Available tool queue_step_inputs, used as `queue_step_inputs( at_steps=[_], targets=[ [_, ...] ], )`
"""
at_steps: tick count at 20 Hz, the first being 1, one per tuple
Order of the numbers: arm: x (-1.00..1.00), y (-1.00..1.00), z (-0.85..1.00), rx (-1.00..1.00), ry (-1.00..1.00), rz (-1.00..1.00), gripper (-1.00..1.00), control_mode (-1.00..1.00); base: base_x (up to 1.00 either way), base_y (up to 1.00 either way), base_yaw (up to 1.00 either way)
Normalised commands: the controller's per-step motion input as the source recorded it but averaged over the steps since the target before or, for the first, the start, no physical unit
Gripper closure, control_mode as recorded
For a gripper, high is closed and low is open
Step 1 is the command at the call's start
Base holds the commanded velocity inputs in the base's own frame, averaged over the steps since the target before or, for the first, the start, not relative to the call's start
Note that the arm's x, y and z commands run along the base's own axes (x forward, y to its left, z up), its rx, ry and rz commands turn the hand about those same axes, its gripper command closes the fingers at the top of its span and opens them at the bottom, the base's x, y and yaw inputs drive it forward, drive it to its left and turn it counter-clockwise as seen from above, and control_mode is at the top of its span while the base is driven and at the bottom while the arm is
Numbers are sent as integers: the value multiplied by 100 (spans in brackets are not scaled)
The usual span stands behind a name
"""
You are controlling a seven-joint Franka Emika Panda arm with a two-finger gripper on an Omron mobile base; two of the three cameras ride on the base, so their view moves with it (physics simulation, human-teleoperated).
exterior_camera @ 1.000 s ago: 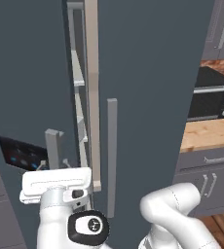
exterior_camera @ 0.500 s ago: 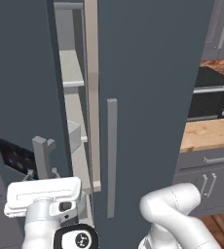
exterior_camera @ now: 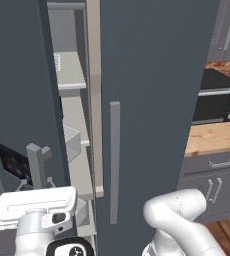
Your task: Open the freezer door, pick up the ice cube tray from the freezer, and place it on the dining counter.
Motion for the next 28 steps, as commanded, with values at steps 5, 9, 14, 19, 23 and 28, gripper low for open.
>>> queue_step_inputs(
  at_steps=[5, 9, 14, 19, 23, 28],
  targets=[
    [0, 0, 0, 0, 0, 0, -100, -100, 0, 0, 0],
    [-1, 0, 0, 0, 0, 0, -100, -100, 0, 0, 0],
    [-30, 0, 1, 0, 0, 0, -100, -100, 0, 0, 0],
    [-74, -26, 26, 0, -3, 3, -100, -100, 0, 0, 0],
    [-60, -75, 32, 0, -1, 11, -100, -100, 0, 0, 0],
    [-4, -100, 44, 3, 0, 22, -100, -100, 0, 0, 0]
  ],
)
